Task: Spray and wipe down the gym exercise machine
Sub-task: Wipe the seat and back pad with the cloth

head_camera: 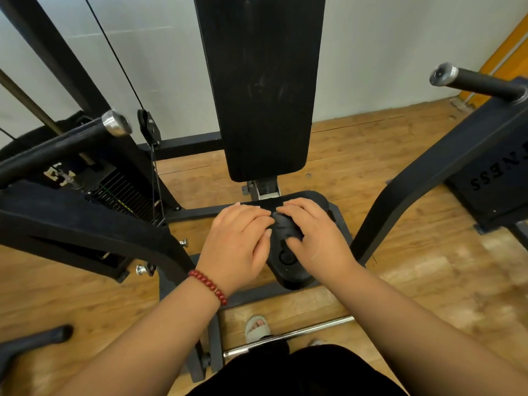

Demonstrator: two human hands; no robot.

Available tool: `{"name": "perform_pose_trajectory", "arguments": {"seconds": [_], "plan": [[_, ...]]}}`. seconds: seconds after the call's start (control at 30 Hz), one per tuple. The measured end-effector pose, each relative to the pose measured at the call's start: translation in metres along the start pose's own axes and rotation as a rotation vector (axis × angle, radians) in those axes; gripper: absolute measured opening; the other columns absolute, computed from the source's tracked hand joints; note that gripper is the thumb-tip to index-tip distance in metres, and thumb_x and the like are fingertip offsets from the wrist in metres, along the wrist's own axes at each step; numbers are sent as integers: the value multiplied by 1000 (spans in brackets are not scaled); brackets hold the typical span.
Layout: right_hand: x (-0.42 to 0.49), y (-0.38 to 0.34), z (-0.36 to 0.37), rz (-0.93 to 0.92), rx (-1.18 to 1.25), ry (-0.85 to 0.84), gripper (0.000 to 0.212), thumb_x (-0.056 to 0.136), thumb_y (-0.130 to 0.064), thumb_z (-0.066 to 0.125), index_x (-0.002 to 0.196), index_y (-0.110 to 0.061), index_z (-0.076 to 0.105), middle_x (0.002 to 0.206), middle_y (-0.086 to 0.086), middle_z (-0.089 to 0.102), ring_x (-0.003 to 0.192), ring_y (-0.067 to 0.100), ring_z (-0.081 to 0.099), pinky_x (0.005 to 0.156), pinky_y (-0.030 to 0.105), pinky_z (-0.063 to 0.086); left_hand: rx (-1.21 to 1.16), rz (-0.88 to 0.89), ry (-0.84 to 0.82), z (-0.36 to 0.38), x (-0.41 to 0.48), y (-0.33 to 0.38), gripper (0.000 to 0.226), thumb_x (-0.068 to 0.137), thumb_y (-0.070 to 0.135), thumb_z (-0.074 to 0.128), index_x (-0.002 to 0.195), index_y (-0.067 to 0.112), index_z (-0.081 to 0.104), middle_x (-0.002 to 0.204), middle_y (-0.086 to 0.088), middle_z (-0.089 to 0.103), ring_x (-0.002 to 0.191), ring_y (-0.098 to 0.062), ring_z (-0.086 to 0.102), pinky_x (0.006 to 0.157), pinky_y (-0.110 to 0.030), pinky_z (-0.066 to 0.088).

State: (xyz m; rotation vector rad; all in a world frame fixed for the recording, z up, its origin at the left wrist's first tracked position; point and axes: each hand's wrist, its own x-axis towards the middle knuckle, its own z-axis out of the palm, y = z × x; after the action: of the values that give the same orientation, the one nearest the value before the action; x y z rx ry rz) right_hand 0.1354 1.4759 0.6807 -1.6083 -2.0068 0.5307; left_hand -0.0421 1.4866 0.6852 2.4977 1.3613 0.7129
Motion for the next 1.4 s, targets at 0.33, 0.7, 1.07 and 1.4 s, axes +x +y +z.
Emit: {"name": "perform_pose_trajectory", "arguments": {"seconds": [0.33,0.7,1.07,1.4], "plan": [[24,16,-2,-12,69,73,46,81,-10,73,126,-12,62,126,-1,56,110,-8,38,94,-4,24,-590,-548,-12,5,34,13,14,88,30,67,95,39,58,91,20,63,87,15,57,73,0,42],[46,56,-22,381,656,-169,28,91,-38,65,118,-43,60,119,-18,62,115,1,56,103,29,45,-879,-900,36,25,67,15,13,93,26,61,82,26,68,90,2,72,94,-18,67,92,-42,53],[73,72,-43,614,865,-85,12,93,-23,65,85,-28,72,89,-4,70,92,16,63,85,34,52,-1049,-843,-93,24,84,19,38,93,10,59,125,31,56,124,11,65,116,-12,61,103,-45,47],[83,67,-58,571,805,-7,11,96,-23,60,92,-29,68,82,-11,67,84,7,62,70,22,49,-677,-953,92,19,98,31,29,96,20,58,123,28,62,117,9,61,111,-10,55,92,-30,50]]}}
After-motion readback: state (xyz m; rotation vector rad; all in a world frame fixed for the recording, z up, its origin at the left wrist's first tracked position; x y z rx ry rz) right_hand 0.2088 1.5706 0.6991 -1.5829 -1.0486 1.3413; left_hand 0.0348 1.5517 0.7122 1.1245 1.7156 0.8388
